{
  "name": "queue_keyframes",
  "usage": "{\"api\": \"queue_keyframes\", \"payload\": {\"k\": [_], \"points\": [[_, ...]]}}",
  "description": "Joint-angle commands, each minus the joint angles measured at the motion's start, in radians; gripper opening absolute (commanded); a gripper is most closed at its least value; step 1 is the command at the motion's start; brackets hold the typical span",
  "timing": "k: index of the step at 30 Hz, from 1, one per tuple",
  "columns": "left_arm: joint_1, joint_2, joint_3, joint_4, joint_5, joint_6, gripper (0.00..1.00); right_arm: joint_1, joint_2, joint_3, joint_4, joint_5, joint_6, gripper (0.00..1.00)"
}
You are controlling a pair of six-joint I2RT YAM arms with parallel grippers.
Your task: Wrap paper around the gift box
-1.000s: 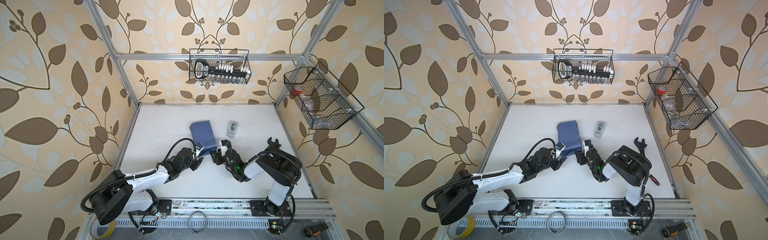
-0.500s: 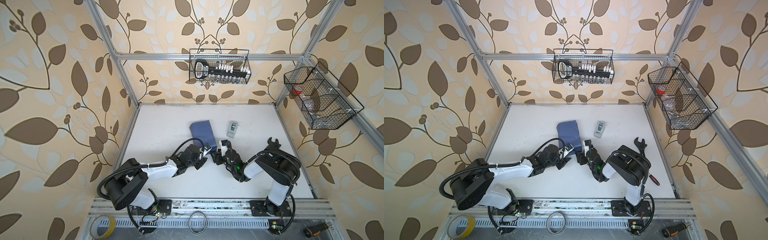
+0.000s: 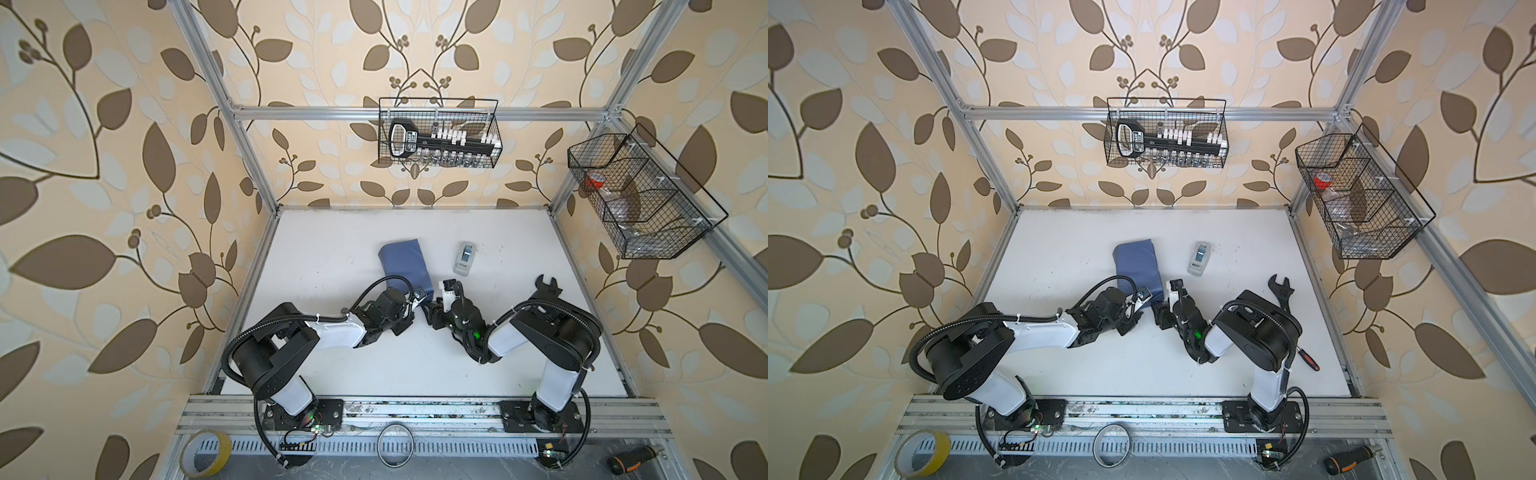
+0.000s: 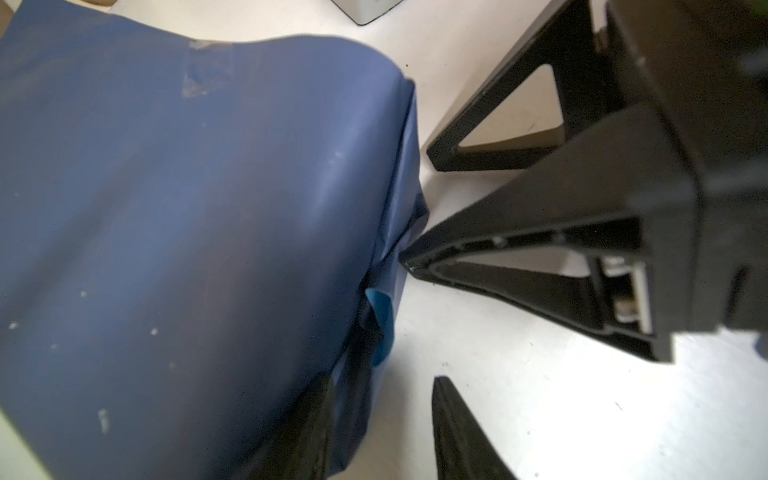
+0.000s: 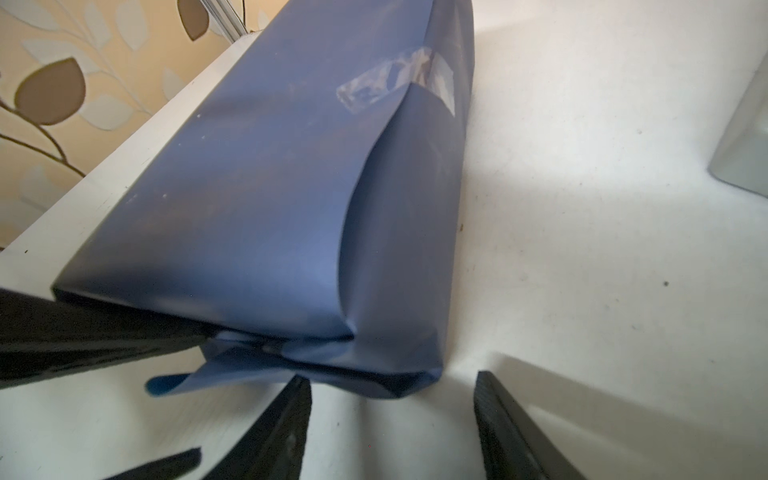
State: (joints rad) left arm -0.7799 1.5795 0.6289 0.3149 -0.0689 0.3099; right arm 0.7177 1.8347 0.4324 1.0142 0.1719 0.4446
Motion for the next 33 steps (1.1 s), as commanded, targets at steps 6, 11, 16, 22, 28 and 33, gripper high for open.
{"api": "queue_keyframes", "payload": {"k": [6, 11, 16, 22, 28, 33], "points": [[-0.009, 0.049, 0.067, 0.067, -0.008, 0.015, 0.33, -0.003, 0.011, 0.011, 0.027, -0.005, -0.001, 0.64], [-0.009, 0.057, 0.077, 0.059, -0.014, 0.022, 0.23, -0.005, 0.006, 0.007, 0.027, -0.001, -0.002, 0.64], [-0.007, 0.048, 0.068, 0.064, 0.004, 0.031, 0.16, -0.023, -0.053, -0.027, 0.027, -0.009, 0.011, 0.66], [-0.006, 0.049, 0.067, 0.056, 0.021, 0.042, 0.0, -0.082, -0.233, -0.082, -0.071, -0.055, 0.072, 0.71], [-0.004, 0.041, 0.062, 0.055, 0.03, 0.047, 0.0, -0.188, -0.325, 0.029, -0.28, -0.193, 0.124, 0.75], [0.002, 0.03, 0.049, 0.063, 0.046, 0.052, 0.0, -0.218, -0.233, 0.244, -0.487, -0.317, 0.092, 0.79]]}}
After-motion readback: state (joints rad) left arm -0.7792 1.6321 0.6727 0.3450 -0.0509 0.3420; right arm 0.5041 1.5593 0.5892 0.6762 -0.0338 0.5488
